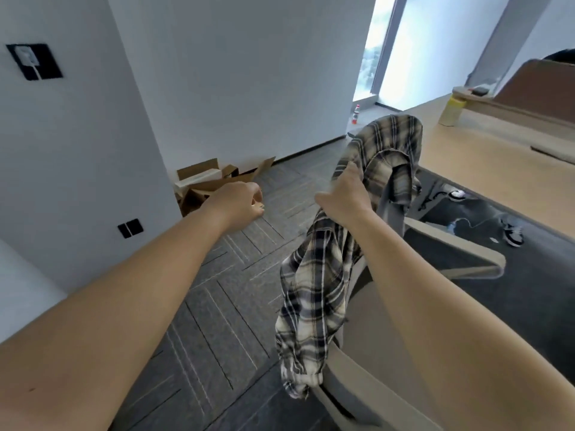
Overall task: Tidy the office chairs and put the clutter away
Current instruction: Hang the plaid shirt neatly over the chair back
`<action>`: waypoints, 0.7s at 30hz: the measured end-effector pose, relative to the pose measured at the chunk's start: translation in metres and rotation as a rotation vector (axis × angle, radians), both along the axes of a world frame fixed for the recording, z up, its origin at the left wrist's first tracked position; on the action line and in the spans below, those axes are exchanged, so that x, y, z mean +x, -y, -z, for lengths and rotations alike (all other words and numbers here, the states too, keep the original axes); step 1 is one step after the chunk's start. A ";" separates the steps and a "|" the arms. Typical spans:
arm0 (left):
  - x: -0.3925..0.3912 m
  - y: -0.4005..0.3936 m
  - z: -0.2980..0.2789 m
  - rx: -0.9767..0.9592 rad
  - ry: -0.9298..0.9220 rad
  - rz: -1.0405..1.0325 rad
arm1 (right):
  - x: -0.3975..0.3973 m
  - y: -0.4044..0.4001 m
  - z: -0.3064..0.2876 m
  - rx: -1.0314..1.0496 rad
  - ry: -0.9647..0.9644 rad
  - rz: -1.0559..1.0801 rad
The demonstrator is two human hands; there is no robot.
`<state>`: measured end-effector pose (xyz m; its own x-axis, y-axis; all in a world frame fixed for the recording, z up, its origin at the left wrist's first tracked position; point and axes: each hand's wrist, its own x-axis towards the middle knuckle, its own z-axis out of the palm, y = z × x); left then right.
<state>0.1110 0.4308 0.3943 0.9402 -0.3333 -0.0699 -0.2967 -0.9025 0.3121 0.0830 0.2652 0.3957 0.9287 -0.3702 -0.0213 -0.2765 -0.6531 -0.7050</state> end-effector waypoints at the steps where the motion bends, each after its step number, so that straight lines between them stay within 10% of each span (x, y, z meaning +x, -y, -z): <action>1: 0.000 0.001 0.001 -0.002 -0.007 0.025 | -0.007 -0.001 0.000 0.020 0.012 0.005; 11: -0.044 0.018 0.005 -0.066 0.021 0.139 | -0.101 0.011 -0.006 0.119 0.066 -0.008; 21: -0.061 0.045 -0.011 -0.088 0.109 0.261 | -0.132 0.010 -0.029 -0.433 -0.169 0.150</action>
<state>0.0499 0.3857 0.4057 0.8222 -0.5652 0.0666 -0.5514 -0.7621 0.3392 -0.0488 0.2557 0.4251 0.8611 -0.5081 0.0189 -0.4773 -0.8205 -0.3146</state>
